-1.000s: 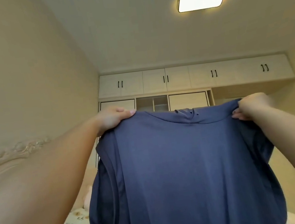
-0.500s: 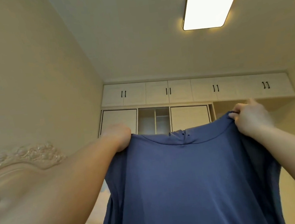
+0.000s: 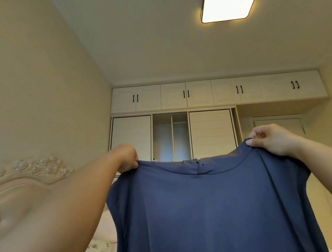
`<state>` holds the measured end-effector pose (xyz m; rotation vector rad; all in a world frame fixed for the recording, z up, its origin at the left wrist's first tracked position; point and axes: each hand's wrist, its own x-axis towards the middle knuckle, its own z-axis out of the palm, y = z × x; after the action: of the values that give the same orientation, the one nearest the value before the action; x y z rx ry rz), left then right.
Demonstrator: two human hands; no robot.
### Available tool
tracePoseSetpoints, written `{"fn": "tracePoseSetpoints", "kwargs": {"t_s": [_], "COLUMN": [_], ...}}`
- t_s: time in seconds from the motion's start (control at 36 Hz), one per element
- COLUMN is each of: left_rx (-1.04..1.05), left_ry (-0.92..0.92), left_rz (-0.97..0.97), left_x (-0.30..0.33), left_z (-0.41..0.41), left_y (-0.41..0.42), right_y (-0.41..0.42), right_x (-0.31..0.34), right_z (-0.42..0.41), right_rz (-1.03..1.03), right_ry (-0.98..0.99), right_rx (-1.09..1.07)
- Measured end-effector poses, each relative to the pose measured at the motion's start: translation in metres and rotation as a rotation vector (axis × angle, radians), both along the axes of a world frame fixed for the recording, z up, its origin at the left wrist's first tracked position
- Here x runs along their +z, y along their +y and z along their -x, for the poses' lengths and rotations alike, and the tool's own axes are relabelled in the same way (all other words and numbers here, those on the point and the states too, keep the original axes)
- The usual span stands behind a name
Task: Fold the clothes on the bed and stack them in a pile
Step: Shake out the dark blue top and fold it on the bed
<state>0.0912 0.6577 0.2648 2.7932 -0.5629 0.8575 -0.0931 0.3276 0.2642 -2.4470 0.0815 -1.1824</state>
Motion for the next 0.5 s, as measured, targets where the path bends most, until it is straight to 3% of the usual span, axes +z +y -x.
{"fn": "tracePoseSetpoints", "kwargs": {"t_s": [0.17,0.25,0.39,0.5], "left_rx": [-0.182,-0.322,-0.552,-0.773], "left_ry": [0.171,0.392,0.588,0.624], "left_rz": [0.249,0.403,0.608,1.013], "left_x": [-0.010,-0.017,-0.028,-0.029], "left_z": [-0.010,-0.011,-0.020,-0.029], "left_y": [0.005,0.009,0.011,0.006], "right_y": [-0.003,0.001,-0.004,-0.018], "right_x": [-0.001,-0.006,-0.016,-0.019], "right_z": [-0.014,-0.024,-0.030,-0.019], "right_rz": [-0.018,-0.065,-0.103,-0.136], "right_ry": [-0.251,-0.300,-0.259,-0.147], "right_rx": [-0.089,-0.091,-0.056,0.029]}}
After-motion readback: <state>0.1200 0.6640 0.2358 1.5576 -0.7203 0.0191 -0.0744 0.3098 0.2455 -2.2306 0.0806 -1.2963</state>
